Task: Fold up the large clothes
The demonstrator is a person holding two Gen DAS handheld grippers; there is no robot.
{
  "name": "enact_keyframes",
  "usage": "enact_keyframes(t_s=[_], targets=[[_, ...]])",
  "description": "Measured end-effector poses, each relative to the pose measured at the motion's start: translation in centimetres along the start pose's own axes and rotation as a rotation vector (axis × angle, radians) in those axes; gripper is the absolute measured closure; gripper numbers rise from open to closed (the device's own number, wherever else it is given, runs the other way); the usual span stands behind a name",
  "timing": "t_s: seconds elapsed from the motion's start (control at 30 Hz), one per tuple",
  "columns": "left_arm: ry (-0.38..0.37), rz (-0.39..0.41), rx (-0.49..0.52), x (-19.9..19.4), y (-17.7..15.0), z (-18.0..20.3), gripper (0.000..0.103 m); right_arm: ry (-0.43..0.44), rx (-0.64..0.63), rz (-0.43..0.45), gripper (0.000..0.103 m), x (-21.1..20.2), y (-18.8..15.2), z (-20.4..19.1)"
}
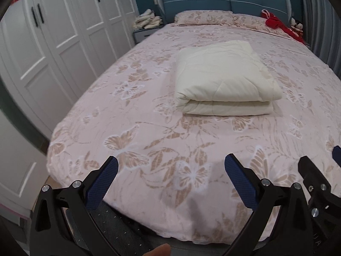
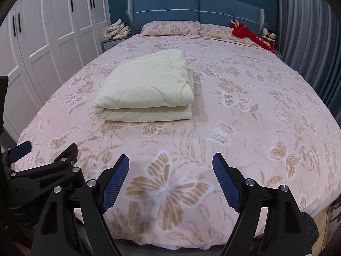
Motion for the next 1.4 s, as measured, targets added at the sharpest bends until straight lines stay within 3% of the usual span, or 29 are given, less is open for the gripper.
enact_keyframes(t_s=[1.4], targets=[[0.025,0.046,-0.043,-2.3,-1.0,-1.8,0.008,-0.019,-0.019,0.029,0.024,-2.6,-1.0,-1.0]])
Point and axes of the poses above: each gripper's, at about its wrist camera, not at the fingertips, and x roughly the way its jaws point, z to its right, y to its top, the point moved 10 cm from there along x, roughly the way its jaws point, and after that the axes turned 14 degrees about y, right-handed, at the moved point
